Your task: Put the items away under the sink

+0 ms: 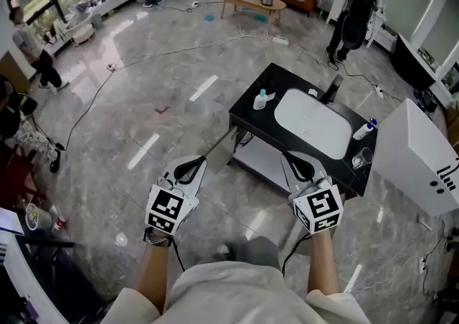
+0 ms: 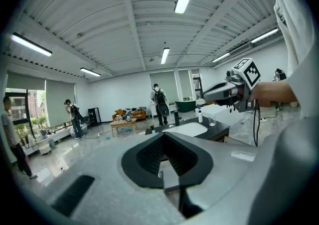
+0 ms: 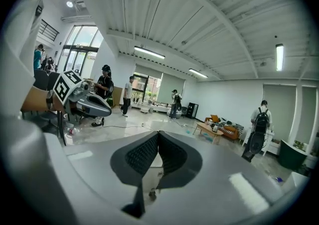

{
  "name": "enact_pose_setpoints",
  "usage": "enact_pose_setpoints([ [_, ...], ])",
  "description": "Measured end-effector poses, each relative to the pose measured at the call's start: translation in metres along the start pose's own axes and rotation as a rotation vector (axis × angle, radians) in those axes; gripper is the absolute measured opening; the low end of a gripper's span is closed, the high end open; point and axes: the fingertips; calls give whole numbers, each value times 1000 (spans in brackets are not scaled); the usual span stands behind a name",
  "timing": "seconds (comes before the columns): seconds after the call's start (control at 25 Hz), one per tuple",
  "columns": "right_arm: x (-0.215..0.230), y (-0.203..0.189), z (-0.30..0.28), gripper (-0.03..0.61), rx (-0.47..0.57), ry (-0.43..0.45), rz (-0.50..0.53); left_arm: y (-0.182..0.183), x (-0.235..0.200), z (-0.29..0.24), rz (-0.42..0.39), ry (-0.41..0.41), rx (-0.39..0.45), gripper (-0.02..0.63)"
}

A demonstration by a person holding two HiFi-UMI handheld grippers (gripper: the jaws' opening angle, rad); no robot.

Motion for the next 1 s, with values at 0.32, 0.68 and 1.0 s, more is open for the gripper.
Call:
enact_pose_setpoints([
  [0.32, 60, -14, -56, 79, 2, 47, -57, -8, -13, -50, 20, 4, -37, 5],
  [0.68, 153, -53, -138, 153, -84, 123, -37, 4, -35, -125, 54, 57, -60, 6],
  [1.0, 222, -97, -206, 187, -156, 212, -71, 6, -49, -174, 77, 110, -99, 6],
])
Point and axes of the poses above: the fingertips, and each gripper's own axes: z backward along the fingers, x to its right, y out of its top, and after that the axes turned 11 degrees about y, right-handed
